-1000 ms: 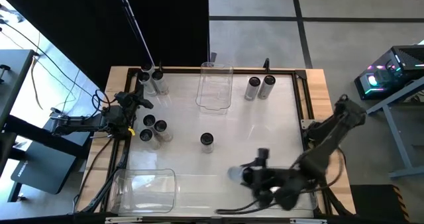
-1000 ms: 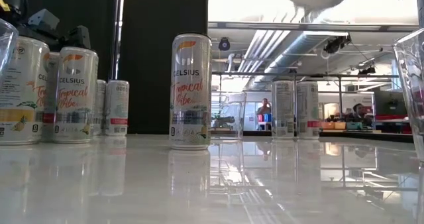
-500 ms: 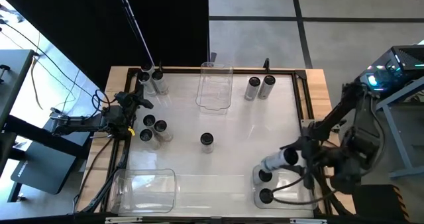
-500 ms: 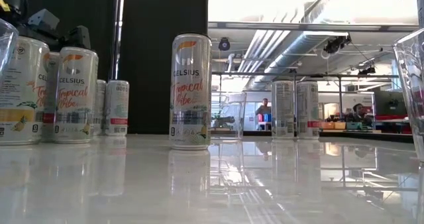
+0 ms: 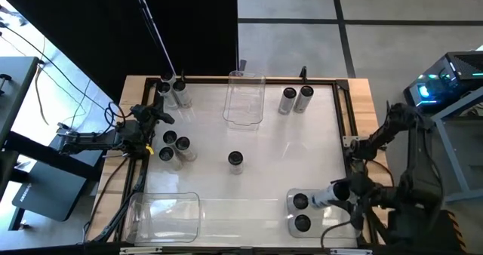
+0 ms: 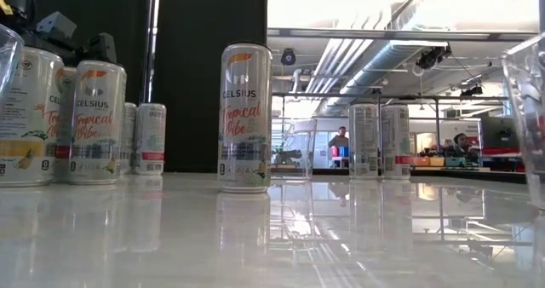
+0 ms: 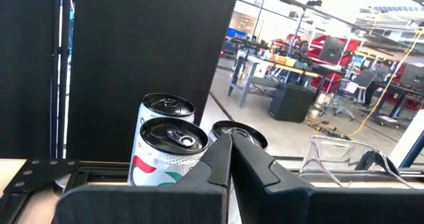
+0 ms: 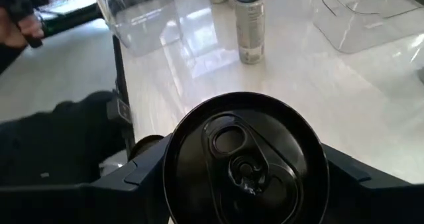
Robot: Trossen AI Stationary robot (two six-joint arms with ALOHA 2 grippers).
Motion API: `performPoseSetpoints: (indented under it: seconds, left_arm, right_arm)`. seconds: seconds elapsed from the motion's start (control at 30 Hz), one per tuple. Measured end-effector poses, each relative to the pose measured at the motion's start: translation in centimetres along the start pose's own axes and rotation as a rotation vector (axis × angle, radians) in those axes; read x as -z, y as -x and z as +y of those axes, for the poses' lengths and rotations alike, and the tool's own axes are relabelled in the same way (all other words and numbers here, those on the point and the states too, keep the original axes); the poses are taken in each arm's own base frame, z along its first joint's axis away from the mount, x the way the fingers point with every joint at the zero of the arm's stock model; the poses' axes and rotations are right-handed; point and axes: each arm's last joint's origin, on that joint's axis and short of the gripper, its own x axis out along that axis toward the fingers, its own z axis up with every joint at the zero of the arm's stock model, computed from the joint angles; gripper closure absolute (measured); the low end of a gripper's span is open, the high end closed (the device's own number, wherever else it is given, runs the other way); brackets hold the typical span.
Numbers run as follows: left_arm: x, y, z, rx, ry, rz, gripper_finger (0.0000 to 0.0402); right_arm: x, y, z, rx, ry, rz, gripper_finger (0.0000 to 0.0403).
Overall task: Sort soda cans
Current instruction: Put the bottom white blue soda can into the bottom right transparent bin
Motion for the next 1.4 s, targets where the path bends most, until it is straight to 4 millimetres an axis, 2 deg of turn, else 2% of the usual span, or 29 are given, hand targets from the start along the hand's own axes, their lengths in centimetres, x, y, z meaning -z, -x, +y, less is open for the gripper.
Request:
performPoseSetpoints:
  seconds: [0.17,0.37,0.53,0.8,1.2,1.4]
  left_arm:
    - [0.0,0.0,-0.2,0.057,0.0,0.01,0.0401]
    - [0.0,0.0,-0.2,0.075,-0.001,0.014,0.0401]
    - [0.0,0.0,-0.2,0.076,-0.001,0.014,0.0401]
    - [0.0,0.0,-0.2,0.076,-0.002,0.014,0.0401]
    - [0.0,0.0,-0.2,0.076,-0.001,0.014,0.0401]
    - [0.0,0.0,-0.2,0.076,-0.002,0.014,0.0401]
  right_arm:
    - [2.7,-1.2,1.5,0.054,0.019,0.075,0.0161]
    - [2.7,-1.5,1.2,0.111,0.037,0.016,0.0161]
    - [1.9,-0.8,0.4,0.102,0.04,-0.009,0.0161]
    - [1.9,-1.3,1.0,0.092,-0.003,0.022,0.0161]
    - [3.7,-4.6,3.5,0.155,-0.019,0.087,0.0161]
    - [5.2,-6.3,3.5,0.201,-0.015,0.073,0.0161]
